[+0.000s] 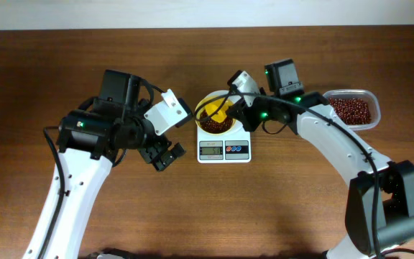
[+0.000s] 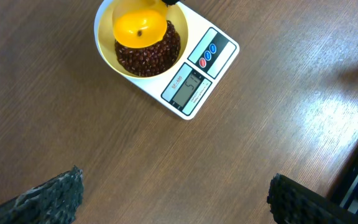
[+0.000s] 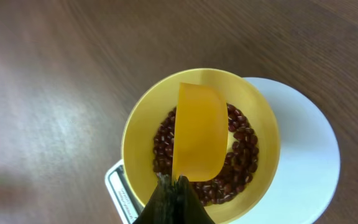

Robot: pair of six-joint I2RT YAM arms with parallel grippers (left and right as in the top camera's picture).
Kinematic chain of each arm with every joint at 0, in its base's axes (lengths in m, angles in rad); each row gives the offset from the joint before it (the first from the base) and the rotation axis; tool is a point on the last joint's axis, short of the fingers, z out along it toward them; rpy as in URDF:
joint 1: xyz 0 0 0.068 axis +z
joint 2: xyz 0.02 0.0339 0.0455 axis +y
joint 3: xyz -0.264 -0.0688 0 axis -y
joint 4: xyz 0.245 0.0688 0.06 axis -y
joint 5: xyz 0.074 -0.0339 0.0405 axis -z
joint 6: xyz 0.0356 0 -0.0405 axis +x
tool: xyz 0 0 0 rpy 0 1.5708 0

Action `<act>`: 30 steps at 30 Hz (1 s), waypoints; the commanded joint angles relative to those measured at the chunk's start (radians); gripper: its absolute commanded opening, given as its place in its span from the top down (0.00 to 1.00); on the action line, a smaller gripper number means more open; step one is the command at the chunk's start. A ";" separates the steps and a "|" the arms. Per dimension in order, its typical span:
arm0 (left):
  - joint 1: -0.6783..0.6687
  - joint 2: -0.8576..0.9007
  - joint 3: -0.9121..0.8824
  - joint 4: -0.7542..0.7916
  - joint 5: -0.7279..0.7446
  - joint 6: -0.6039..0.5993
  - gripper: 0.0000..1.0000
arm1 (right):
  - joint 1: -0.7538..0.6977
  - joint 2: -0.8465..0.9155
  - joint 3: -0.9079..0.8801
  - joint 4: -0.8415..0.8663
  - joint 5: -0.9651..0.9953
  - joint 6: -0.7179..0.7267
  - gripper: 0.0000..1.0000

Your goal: Scoop item into bowl and weigh 50g on scale

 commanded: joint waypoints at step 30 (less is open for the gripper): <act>-0.001 -0.003 0.000 -0.001 0.000 0.008 0.01 | -0.089 0.001 0.013 -0.009 -0.065 0.130 0.96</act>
